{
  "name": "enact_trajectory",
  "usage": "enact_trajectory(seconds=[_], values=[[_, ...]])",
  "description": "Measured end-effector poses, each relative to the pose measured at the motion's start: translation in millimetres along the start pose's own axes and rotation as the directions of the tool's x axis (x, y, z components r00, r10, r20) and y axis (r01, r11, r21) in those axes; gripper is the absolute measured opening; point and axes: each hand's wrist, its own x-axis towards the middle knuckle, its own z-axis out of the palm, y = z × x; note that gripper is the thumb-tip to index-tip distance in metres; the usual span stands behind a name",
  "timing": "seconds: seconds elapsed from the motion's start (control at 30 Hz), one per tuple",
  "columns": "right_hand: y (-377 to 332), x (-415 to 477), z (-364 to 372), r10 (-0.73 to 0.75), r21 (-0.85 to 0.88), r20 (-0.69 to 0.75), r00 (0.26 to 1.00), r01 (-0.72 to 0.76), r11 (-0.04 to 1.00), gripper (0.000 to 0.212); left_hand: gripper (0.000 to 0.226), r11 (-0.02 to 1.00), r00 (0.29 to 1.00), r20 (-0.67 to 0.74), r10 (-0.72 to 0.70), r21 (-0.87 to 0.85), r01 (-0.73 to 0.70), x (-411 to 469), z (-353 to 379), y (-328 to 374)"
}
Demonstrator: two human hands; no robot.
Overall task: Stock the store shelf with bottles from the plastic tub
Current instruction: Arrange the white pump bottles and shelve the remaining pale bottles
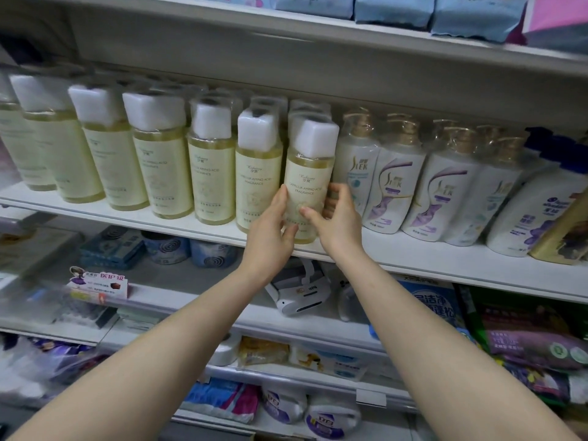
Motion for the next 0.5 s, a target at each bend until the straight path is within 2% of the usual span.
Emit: enact_trajectory(seconds=[0.23,0.5], values=[[1.7,8.4,1.5,-0.007,-0.024,-0.027,1.000,0.006,1.000,0.054,0.079,1.000,1.000,0.023,-0.007,0.023,0.007,9.4,3.9,-0.2],[1.8,6.0,-2.4,-0.013,0.029,0.002,1.000,0.013,0.999,0.056,0.080,1.000,0.999,0.035,-0.030,0.004,0.029,2.8,9.8,-2.7]])
